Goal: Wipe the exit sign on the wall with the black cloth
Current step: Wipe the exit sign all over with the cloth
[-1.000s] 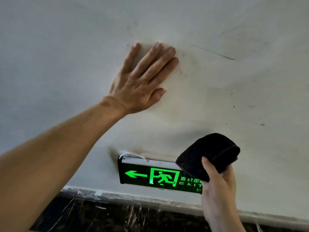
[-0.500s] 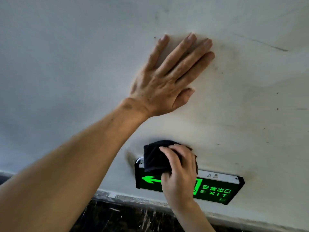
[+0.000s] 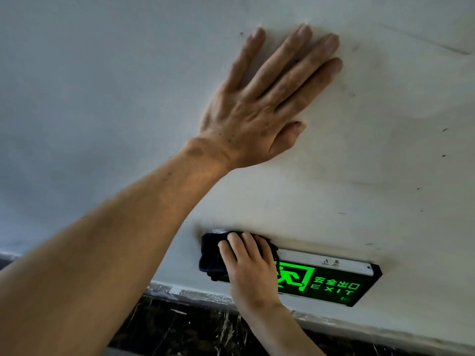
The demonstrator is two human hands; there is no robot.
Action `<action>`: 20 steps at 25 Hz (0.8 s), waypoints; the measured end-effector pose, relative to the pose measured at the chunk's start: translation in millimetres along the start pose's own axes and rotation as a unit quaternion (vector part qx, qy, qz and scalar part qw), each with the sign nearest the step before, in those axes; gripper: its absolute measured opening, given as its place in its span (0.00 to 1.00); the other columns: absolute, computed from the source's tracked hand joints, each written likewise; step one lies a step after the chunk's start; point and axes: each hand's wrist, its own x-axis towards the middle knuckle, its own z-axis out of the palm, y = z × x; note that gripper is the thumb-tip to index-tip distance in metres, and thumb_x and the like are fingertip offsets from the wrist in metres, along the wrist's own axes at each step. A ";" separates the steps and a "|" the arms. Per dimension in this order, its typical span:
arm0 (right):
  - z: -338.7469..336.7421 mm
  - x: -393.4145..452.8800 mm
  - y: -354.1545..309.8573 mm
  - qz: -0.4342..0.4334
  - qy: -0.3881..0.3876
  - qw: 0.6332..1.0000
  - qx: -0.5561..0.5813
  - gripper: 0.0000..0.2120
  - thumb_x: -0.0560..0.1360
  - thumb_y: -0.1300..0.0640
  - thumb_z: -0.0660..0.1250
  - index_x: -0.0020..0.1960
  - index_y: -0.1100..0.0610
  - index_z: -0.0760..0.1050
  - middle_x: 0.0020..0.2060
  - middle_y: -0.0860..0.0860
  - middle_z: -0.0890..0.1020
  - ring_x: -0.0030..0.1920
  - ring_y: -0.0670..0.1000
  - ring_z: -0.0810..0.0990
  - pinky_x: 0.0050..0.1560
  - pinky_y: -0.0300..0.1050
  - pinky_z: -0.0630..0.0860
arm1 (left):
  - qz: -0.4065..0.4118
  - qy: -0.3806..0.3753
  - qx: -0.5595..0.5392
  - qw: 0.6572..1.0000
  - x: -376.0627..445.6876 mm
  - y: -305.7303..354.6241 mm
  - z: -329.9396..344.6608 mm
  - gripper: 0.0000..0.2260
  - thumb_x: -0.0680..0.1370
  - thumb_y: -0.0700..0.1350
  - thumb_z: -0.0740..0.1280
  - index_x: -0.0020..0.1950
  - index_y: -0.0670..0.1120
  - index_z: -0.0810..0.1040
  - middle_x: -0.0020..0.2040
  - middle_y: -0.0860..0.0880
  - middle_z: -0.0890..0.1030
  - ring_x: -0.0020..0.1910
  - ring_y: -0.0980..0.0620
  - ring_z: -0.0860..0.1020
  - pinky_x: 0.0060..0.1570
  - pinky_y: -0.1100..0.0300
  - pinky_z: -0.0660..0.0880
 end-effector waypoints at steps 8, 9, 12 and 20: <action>-22.9 -8.9 22.6 0.016 -0.071 0.997 -0.032 0.25 0.58 0.63 0.75 0.55 0.54 0.80 0.49 0.49 0.82 0.53 0.55 0.81 0.58 0.56 0.77 | 0.005 -0.007 0.018 1.000 0.8 -0.4 -4.1 0.27 0.81 0.55 0.58 0.78 0.44 0.65 0.75 0.43 0.70 0.74 0.40 0.65 0.73 0.37 0.56; -24.6 -9.5 24.2 0.018 -0.084 0.996 -0.026 0.28 0.55 0.63 0.76 0.55 0.53 0.79 0.49 0.49 0.82 0.53 0.55 0.81 0.58 0.56 0.77 | 0.006 -0.008 0.019 1.000 0.6 -0.3 -4.3 0.27 0.81 0.55 0.58 0.78 0.44 0.65 0.75 0.43 0.70 0.74 0.40 0.64 0.73 0.37 0.56; -28.4 -9.9 28.1 0.020 -0.108 0.994 -0.011 0.33 0.50 0.62 0.79 0.56 0.52 0.79 0.51 0.47 0.82 0.53 0.54 0.80 0.60 0.56 0.76 | 0.006 -0.012 0.019 1.000 -0.2 -0.9 -4.3 0.27 0.82 0.54 0.58 0.78 0.44 0.64 0.75 0.43 0.70 0.74 0.40 0.64 0.73 0.36 0.56; -41.5 -24.6 59.2 0.009 -0.101 0.994 -0.030 0.35 0.50 0.64 0.79 0.56 0.51 0.79 0.53 0.48 0.83 0.54 0.54 0.81 0.57 0.60 0.76 | 0.014 -0.011 0.023 1.000 1.7 -1.1 -5.5 0.27 0.82 0.54 0.56 0.78 0.43 0.63 0.76 0.43 0.64 0.74 0.39 0.63 0.72 0.35 0.57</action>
